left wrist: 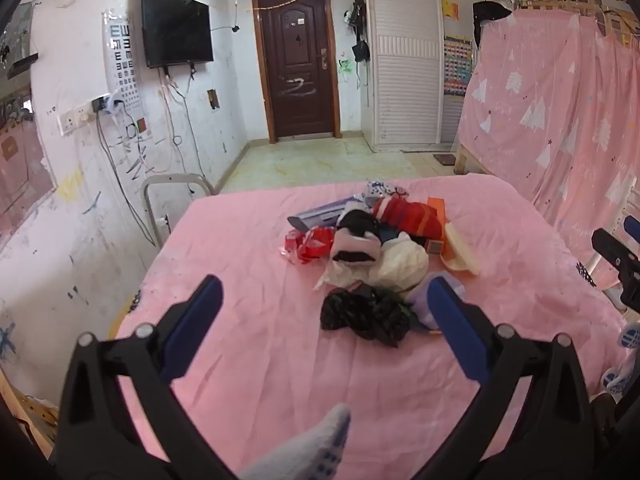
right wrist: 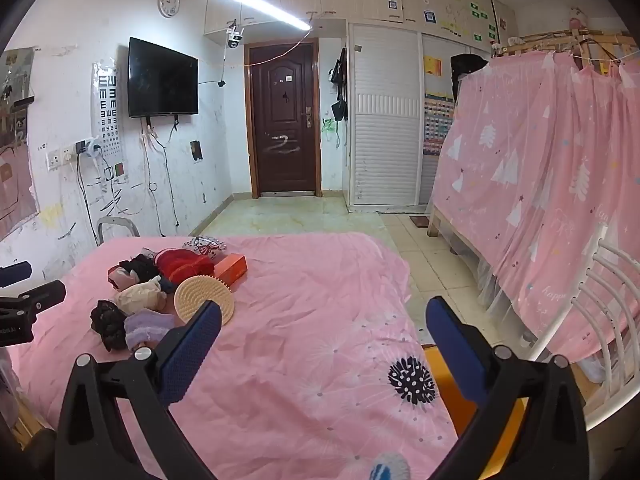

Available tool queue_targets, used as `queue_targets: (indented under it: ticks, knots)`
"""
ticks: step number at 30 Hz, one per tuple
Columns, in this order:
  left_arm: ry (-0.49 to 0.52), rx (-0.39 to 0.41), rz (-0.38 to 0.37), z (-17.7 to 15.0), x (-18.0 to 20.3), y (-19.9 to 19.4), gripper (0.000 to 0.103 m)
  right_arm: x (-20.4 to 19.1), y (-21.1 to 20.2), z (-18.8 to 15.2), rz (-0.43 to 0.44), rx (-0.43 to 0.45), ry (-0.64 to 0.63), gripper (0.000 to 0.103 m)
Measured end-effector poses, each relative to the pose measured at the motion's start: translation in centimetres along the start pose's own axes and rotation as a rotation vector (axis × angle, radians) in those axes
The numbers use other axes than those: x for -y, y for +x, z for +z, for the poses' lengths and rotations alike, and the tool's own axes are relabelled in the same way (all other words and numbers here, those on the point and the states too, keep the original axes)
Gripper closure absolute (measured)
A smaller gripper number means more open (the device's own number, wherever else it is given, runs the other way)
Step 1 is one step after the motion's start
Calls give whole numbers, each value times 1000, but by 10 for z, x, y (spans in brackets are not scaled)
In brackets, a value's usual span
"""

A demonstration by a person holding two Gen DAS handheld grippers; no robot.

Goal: Collect trash

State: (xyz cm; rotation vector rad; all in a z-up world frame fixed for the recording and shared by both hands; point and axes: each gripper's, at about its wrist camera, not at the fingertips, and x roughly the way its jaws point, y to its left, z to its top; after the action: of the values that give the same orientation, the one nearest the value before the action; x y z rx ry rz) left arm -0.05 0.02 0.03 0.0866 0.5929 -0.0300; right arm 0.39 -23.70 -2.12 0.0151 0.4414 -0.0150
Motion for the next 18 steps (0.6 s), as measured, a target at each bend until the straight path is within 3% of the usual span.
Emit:
queue_targets:
  ticks: [18]
  knots:
    - [3, 1, 6, 2, 1, -1, 4, 5, 0, 2, -2, 9, 6, 10]
